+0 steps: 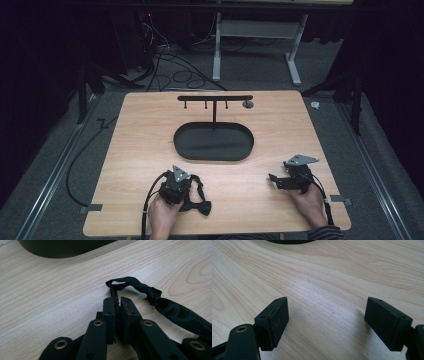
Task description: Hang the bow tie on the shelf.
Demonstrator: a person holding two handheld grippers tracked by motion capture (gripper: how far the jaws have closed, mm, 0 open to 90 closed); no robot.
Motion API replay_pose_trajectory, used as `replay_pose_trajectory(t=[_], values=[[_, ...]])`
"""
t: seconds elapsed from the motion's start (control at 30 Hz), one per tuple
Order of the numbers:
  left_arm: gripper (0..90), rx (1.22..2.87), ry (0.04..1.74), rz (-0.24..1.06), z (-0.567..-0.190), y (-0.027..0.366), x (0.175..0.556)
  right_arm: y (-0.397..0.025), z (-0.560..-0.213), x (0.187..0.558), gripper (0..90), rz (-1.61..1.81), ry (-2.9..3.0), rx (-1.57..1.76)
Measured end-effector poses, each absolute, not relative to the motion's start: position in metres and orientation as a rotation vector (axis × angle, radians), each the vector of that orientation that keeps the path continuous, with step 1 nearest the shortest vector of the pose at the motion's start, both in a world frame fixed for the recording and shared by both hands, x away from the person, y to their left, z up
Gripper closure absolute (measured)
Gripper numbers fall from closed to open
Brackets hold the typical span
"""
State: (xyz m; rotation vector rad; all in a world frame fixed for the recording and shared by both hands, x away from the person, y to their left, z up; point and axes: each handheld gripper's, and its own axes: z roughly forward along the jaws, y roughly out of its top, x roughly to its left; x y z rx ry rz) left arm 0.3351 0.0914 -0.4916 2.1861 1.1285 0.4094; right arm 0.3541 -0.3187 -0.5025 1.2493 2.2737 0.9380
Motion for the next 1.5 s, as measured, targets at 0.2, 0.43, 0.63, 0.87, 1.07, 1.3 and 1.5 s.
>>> replay_pose_trajectory(t=[0.2, 0.43, 0.63, 0.87, 1.07, 1.3, 1.5], values=[[87.4, 2.182, 1.120, 0.390, -0.492, 0.092, 0.336, -0.319, -0.502, 0.354, 20.6, 0.938, 2.274, 1.249], [87.6, 2.134, 1.099, 0.381, -0.479, 0.096, 0.335, -0.319, -0.502, 0.354, 20.6, 0.938, 2.274, 1.249], [87.6, 2.095, 1.079, 0.382, -0.464, 0.101, 0.335, -0.319, -0.502, 0.354, 20.6, 0.938, 2.274, 1.249], [87.7, 2.051, 1.047, 0.379, -0.444, 0.106, 0.336, -0.319, -0.502, 0.354, 20.6, 0.938, 2.274, 1.249], [87.8, 2.033, 1.027, 0.391, -0.433, 0.109, 0.337, -0.319, -0.502, 0.354, 20.6, 0.938, 2.274, 1.249], [87.8, 2.025, 1.000, 0.411, -0.417, 0.109, 0.340, -0.319, -0.502, 0.354, 20.6, 0.939, 2.274, 1.249], [87.7, 2.013, 0.982, 0.413, -0.408, 0.107, 0.345, -0.319, -0.502, 0.354, 20.6, 0.939, 2.275, 1.249]])
